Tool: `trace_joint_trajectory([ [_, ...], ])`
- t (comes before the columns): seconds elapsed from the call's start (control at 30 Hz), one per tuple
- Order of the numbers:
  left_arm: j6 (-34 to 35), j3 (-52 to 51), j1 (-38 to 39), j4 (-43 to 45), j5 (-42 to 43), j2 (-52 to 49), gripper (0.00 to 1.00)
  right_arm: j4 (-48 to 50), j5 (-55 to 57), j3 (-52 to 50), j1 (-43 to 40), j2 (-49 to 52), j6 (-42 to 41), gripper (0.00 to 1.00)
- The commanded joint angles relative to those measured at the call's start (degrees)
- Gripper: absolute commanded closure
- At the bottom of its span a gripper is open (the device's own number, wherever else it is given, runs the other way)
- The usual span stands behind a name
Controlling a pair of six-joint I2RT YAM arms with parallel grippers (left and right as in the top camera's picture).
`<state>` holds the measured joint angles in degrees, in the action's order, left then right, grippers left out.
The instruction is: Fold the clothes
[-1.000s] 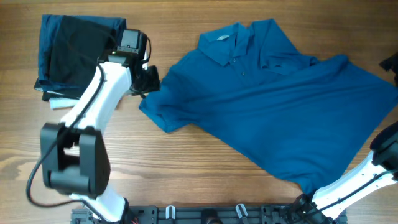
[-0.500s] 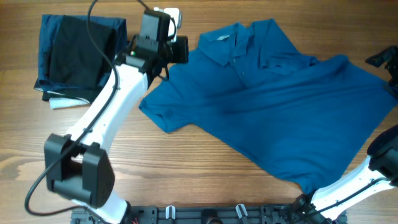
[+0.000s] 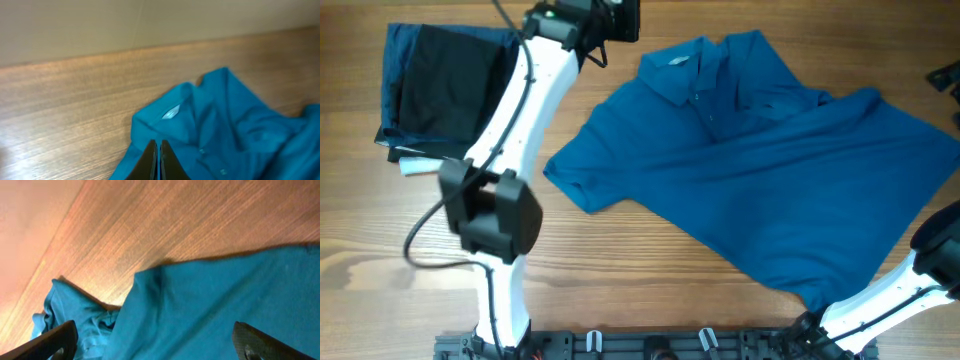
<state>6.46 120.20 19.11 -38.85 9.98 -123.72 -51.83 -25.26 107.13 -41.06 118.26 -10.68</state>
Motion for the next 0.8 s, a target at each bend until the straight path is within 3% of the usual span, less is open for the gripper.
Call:
trace_joint_trajectory([
  [0.0,-1.77,0.39,-0.02,1.57,0.94,-6.08,0.96,0.44,0.39,-0.22,0.13,-1.38,-0.44,0.01],
  [0.07,-1.77,0.39,0.28,2.47,0.94,-8.04,0.91,0.44,0.39,-0.22,0.13,-1.38,-0.42,0.00],
  [0.1,-1.77,0.39,0.46,2.91,0.92,-8.87,0.80,0.44,0.39,-0.22,0.13,-1.38,-0.42,0.00],
  [0.23,-1.77,0.33,1.29,5.27,0.92,-11.34,0.72,0.44,0.39,-0.22,0.13,-1.38,-0.42,0.01],
  [0.77,-1.81,0.02,2.64,6.14,-3.21,-19.93,0.62,0.44,0.39,-0.22,0.13,-1.38,-0.42,0.01],
])
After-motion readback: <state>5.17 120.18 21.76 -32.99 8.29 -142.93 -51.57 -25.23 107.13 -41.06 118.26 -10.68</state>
